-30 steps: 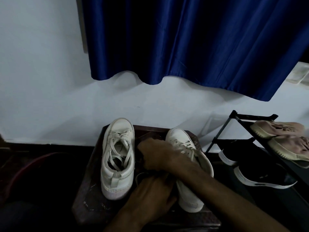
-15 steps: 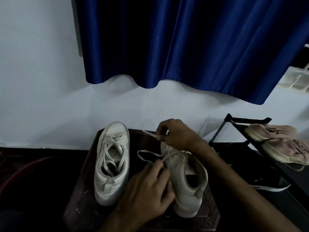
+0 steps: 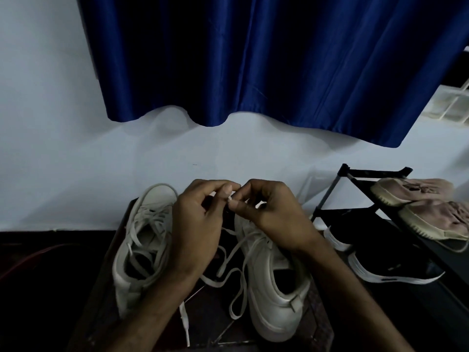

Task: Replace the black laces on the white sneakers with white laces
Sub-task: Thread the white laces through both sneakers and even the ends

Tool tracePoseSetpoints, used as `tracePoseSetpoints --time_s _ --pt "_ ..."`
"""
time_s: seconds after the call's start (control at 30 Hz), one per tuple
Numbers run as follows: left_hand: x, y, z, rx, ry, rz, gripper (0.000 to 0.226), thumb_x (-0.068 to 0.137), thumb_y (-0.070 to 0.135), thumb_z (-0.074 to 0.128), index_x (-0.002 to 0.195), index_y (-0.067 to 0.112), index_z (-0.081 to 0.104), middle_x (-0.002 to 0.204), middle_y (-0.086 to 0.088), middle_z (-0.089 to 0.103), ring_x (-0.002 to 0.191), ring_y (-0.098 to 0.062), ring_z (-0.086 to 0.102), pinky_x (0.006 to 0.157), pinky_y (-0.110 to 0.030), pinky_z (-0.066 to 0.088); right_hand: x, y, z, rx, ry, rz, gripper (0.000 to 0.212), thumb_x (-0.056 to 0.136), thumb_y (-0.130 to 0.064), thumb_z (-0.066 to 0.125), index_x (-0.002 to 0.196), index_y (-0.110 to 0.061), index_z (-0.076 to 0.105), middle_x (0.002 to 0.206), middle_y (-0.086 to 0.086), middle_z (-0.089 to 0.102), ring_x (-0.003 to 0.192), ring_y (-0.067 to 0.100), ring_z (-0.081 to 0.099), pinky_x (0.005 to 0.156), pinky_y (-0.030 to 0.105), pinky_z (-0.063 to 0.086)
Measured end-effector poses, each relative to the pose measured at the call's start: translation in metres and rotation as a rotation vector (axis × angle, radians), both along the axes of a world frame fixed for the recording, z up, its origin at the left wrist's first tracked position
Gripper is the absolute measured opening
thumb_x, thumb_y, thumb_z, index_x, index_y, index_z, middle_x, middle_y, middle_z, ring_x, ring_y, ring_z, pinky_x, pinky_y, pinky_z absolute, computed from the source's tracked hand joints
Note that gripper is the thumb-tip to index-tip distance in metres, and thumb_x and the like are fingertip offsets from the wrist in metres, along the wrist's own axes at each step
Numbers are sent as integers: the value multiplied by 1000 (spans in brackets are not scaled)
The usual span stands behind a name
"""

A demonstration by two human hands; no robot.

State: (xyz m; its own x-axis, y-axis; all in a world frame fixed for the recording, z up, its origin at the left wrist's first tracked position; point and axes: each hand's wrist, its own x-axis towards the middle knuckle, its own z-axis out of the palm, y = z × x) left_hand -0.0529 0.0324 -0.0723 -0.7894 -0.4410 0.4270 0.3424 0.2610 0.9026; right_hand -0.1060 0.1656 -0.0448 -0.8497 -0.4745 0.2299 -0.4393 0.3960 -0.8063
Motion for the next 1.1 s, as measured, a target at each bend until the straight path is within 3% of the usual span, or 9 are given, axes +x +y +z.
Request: tracePoseSetpoints --time_s 0.27,0.33,0.47,0.53,0.63,0.77,0.87,0.97,1.1 --pt "1 12 -5 96 58 -167 16 96 8 58 100 12 73 102 0 72 97 -10 69 79 -19 53 1 9 -4 -217 -185 -52 11 85 -24 75 80 -15 73 79 5 74 74 18 68 72 37 51" --pt "0 11 -4 69 91 -140 13 94 8 61 95 10 74 97 -1 72 94 -9 70 80 -17 52 3 13 -1 -144 -141 -33 12 88 -28 72 87 -16 75 84 2 75 81 23 68 77 39 53" --pt "-1 15 1 158 52 -187 15 97 13 58 95 10 72 91 3 76 89 -8 71 79 -15 51 7 54 13 86 -73 -115 17 90 -35 66 103 -24 70 87 -8 69 72 1 63 62 15 49" --pt "-1 19 -1 166 11 -233 15 97 15 58 95 10 72 84 1 75 78 -17 71 74 -24 55 14 78 11 270 -68 -92 21 86 -41 69 101 -26 69 88 -6 69 75 2 64 71 25 54" --pt "-3 26 -9 105 -24 -229 13 95 19 62 92 16 74 82 3 74 77 -15 69 73 -25 54 31 91 2 343 -108 -62 26 82 -49 69 101 -31 69 93 -14 70 85 2 67 82 35 55" --pt "-2 36 -15 21 -60 -266 7 91 19 69 87 19 74 70 14 68 60 3 58 62 -15 43 40 83 -9 309 118 -207 13 88 -41 67 90 -30 73 84 -14 68 77 1 66 72 31 55" --pt "0 41 -21 -116 -119 -320 8 90 26 69 88 21 75 79 15 72 73 2 65 70 -20 49 39 79 -16 341 196 -263 17 89 -39 61 88 -28 74 82 -11 69 74 4 65 68 33 53" --pt "0 45 -21 -177 -214 -357 16 86 37 65 88 25 75 84 14 74 82 -1 69 78 -35 56 36 85 -21 216 118 -299 15 88 -34 60 87 -30 74 79 -13 72 75 -2 67 68 29 53" --pt "-5 50 -14 -309 -300 -292 12 82 41 70 82 29 73 79 21 72 78 7 67 74 -30 55 28 92 -27 108 -42 -300 18 93 -18 61 90 -27 77 84 -12 75 81 3 69 79 38 55"
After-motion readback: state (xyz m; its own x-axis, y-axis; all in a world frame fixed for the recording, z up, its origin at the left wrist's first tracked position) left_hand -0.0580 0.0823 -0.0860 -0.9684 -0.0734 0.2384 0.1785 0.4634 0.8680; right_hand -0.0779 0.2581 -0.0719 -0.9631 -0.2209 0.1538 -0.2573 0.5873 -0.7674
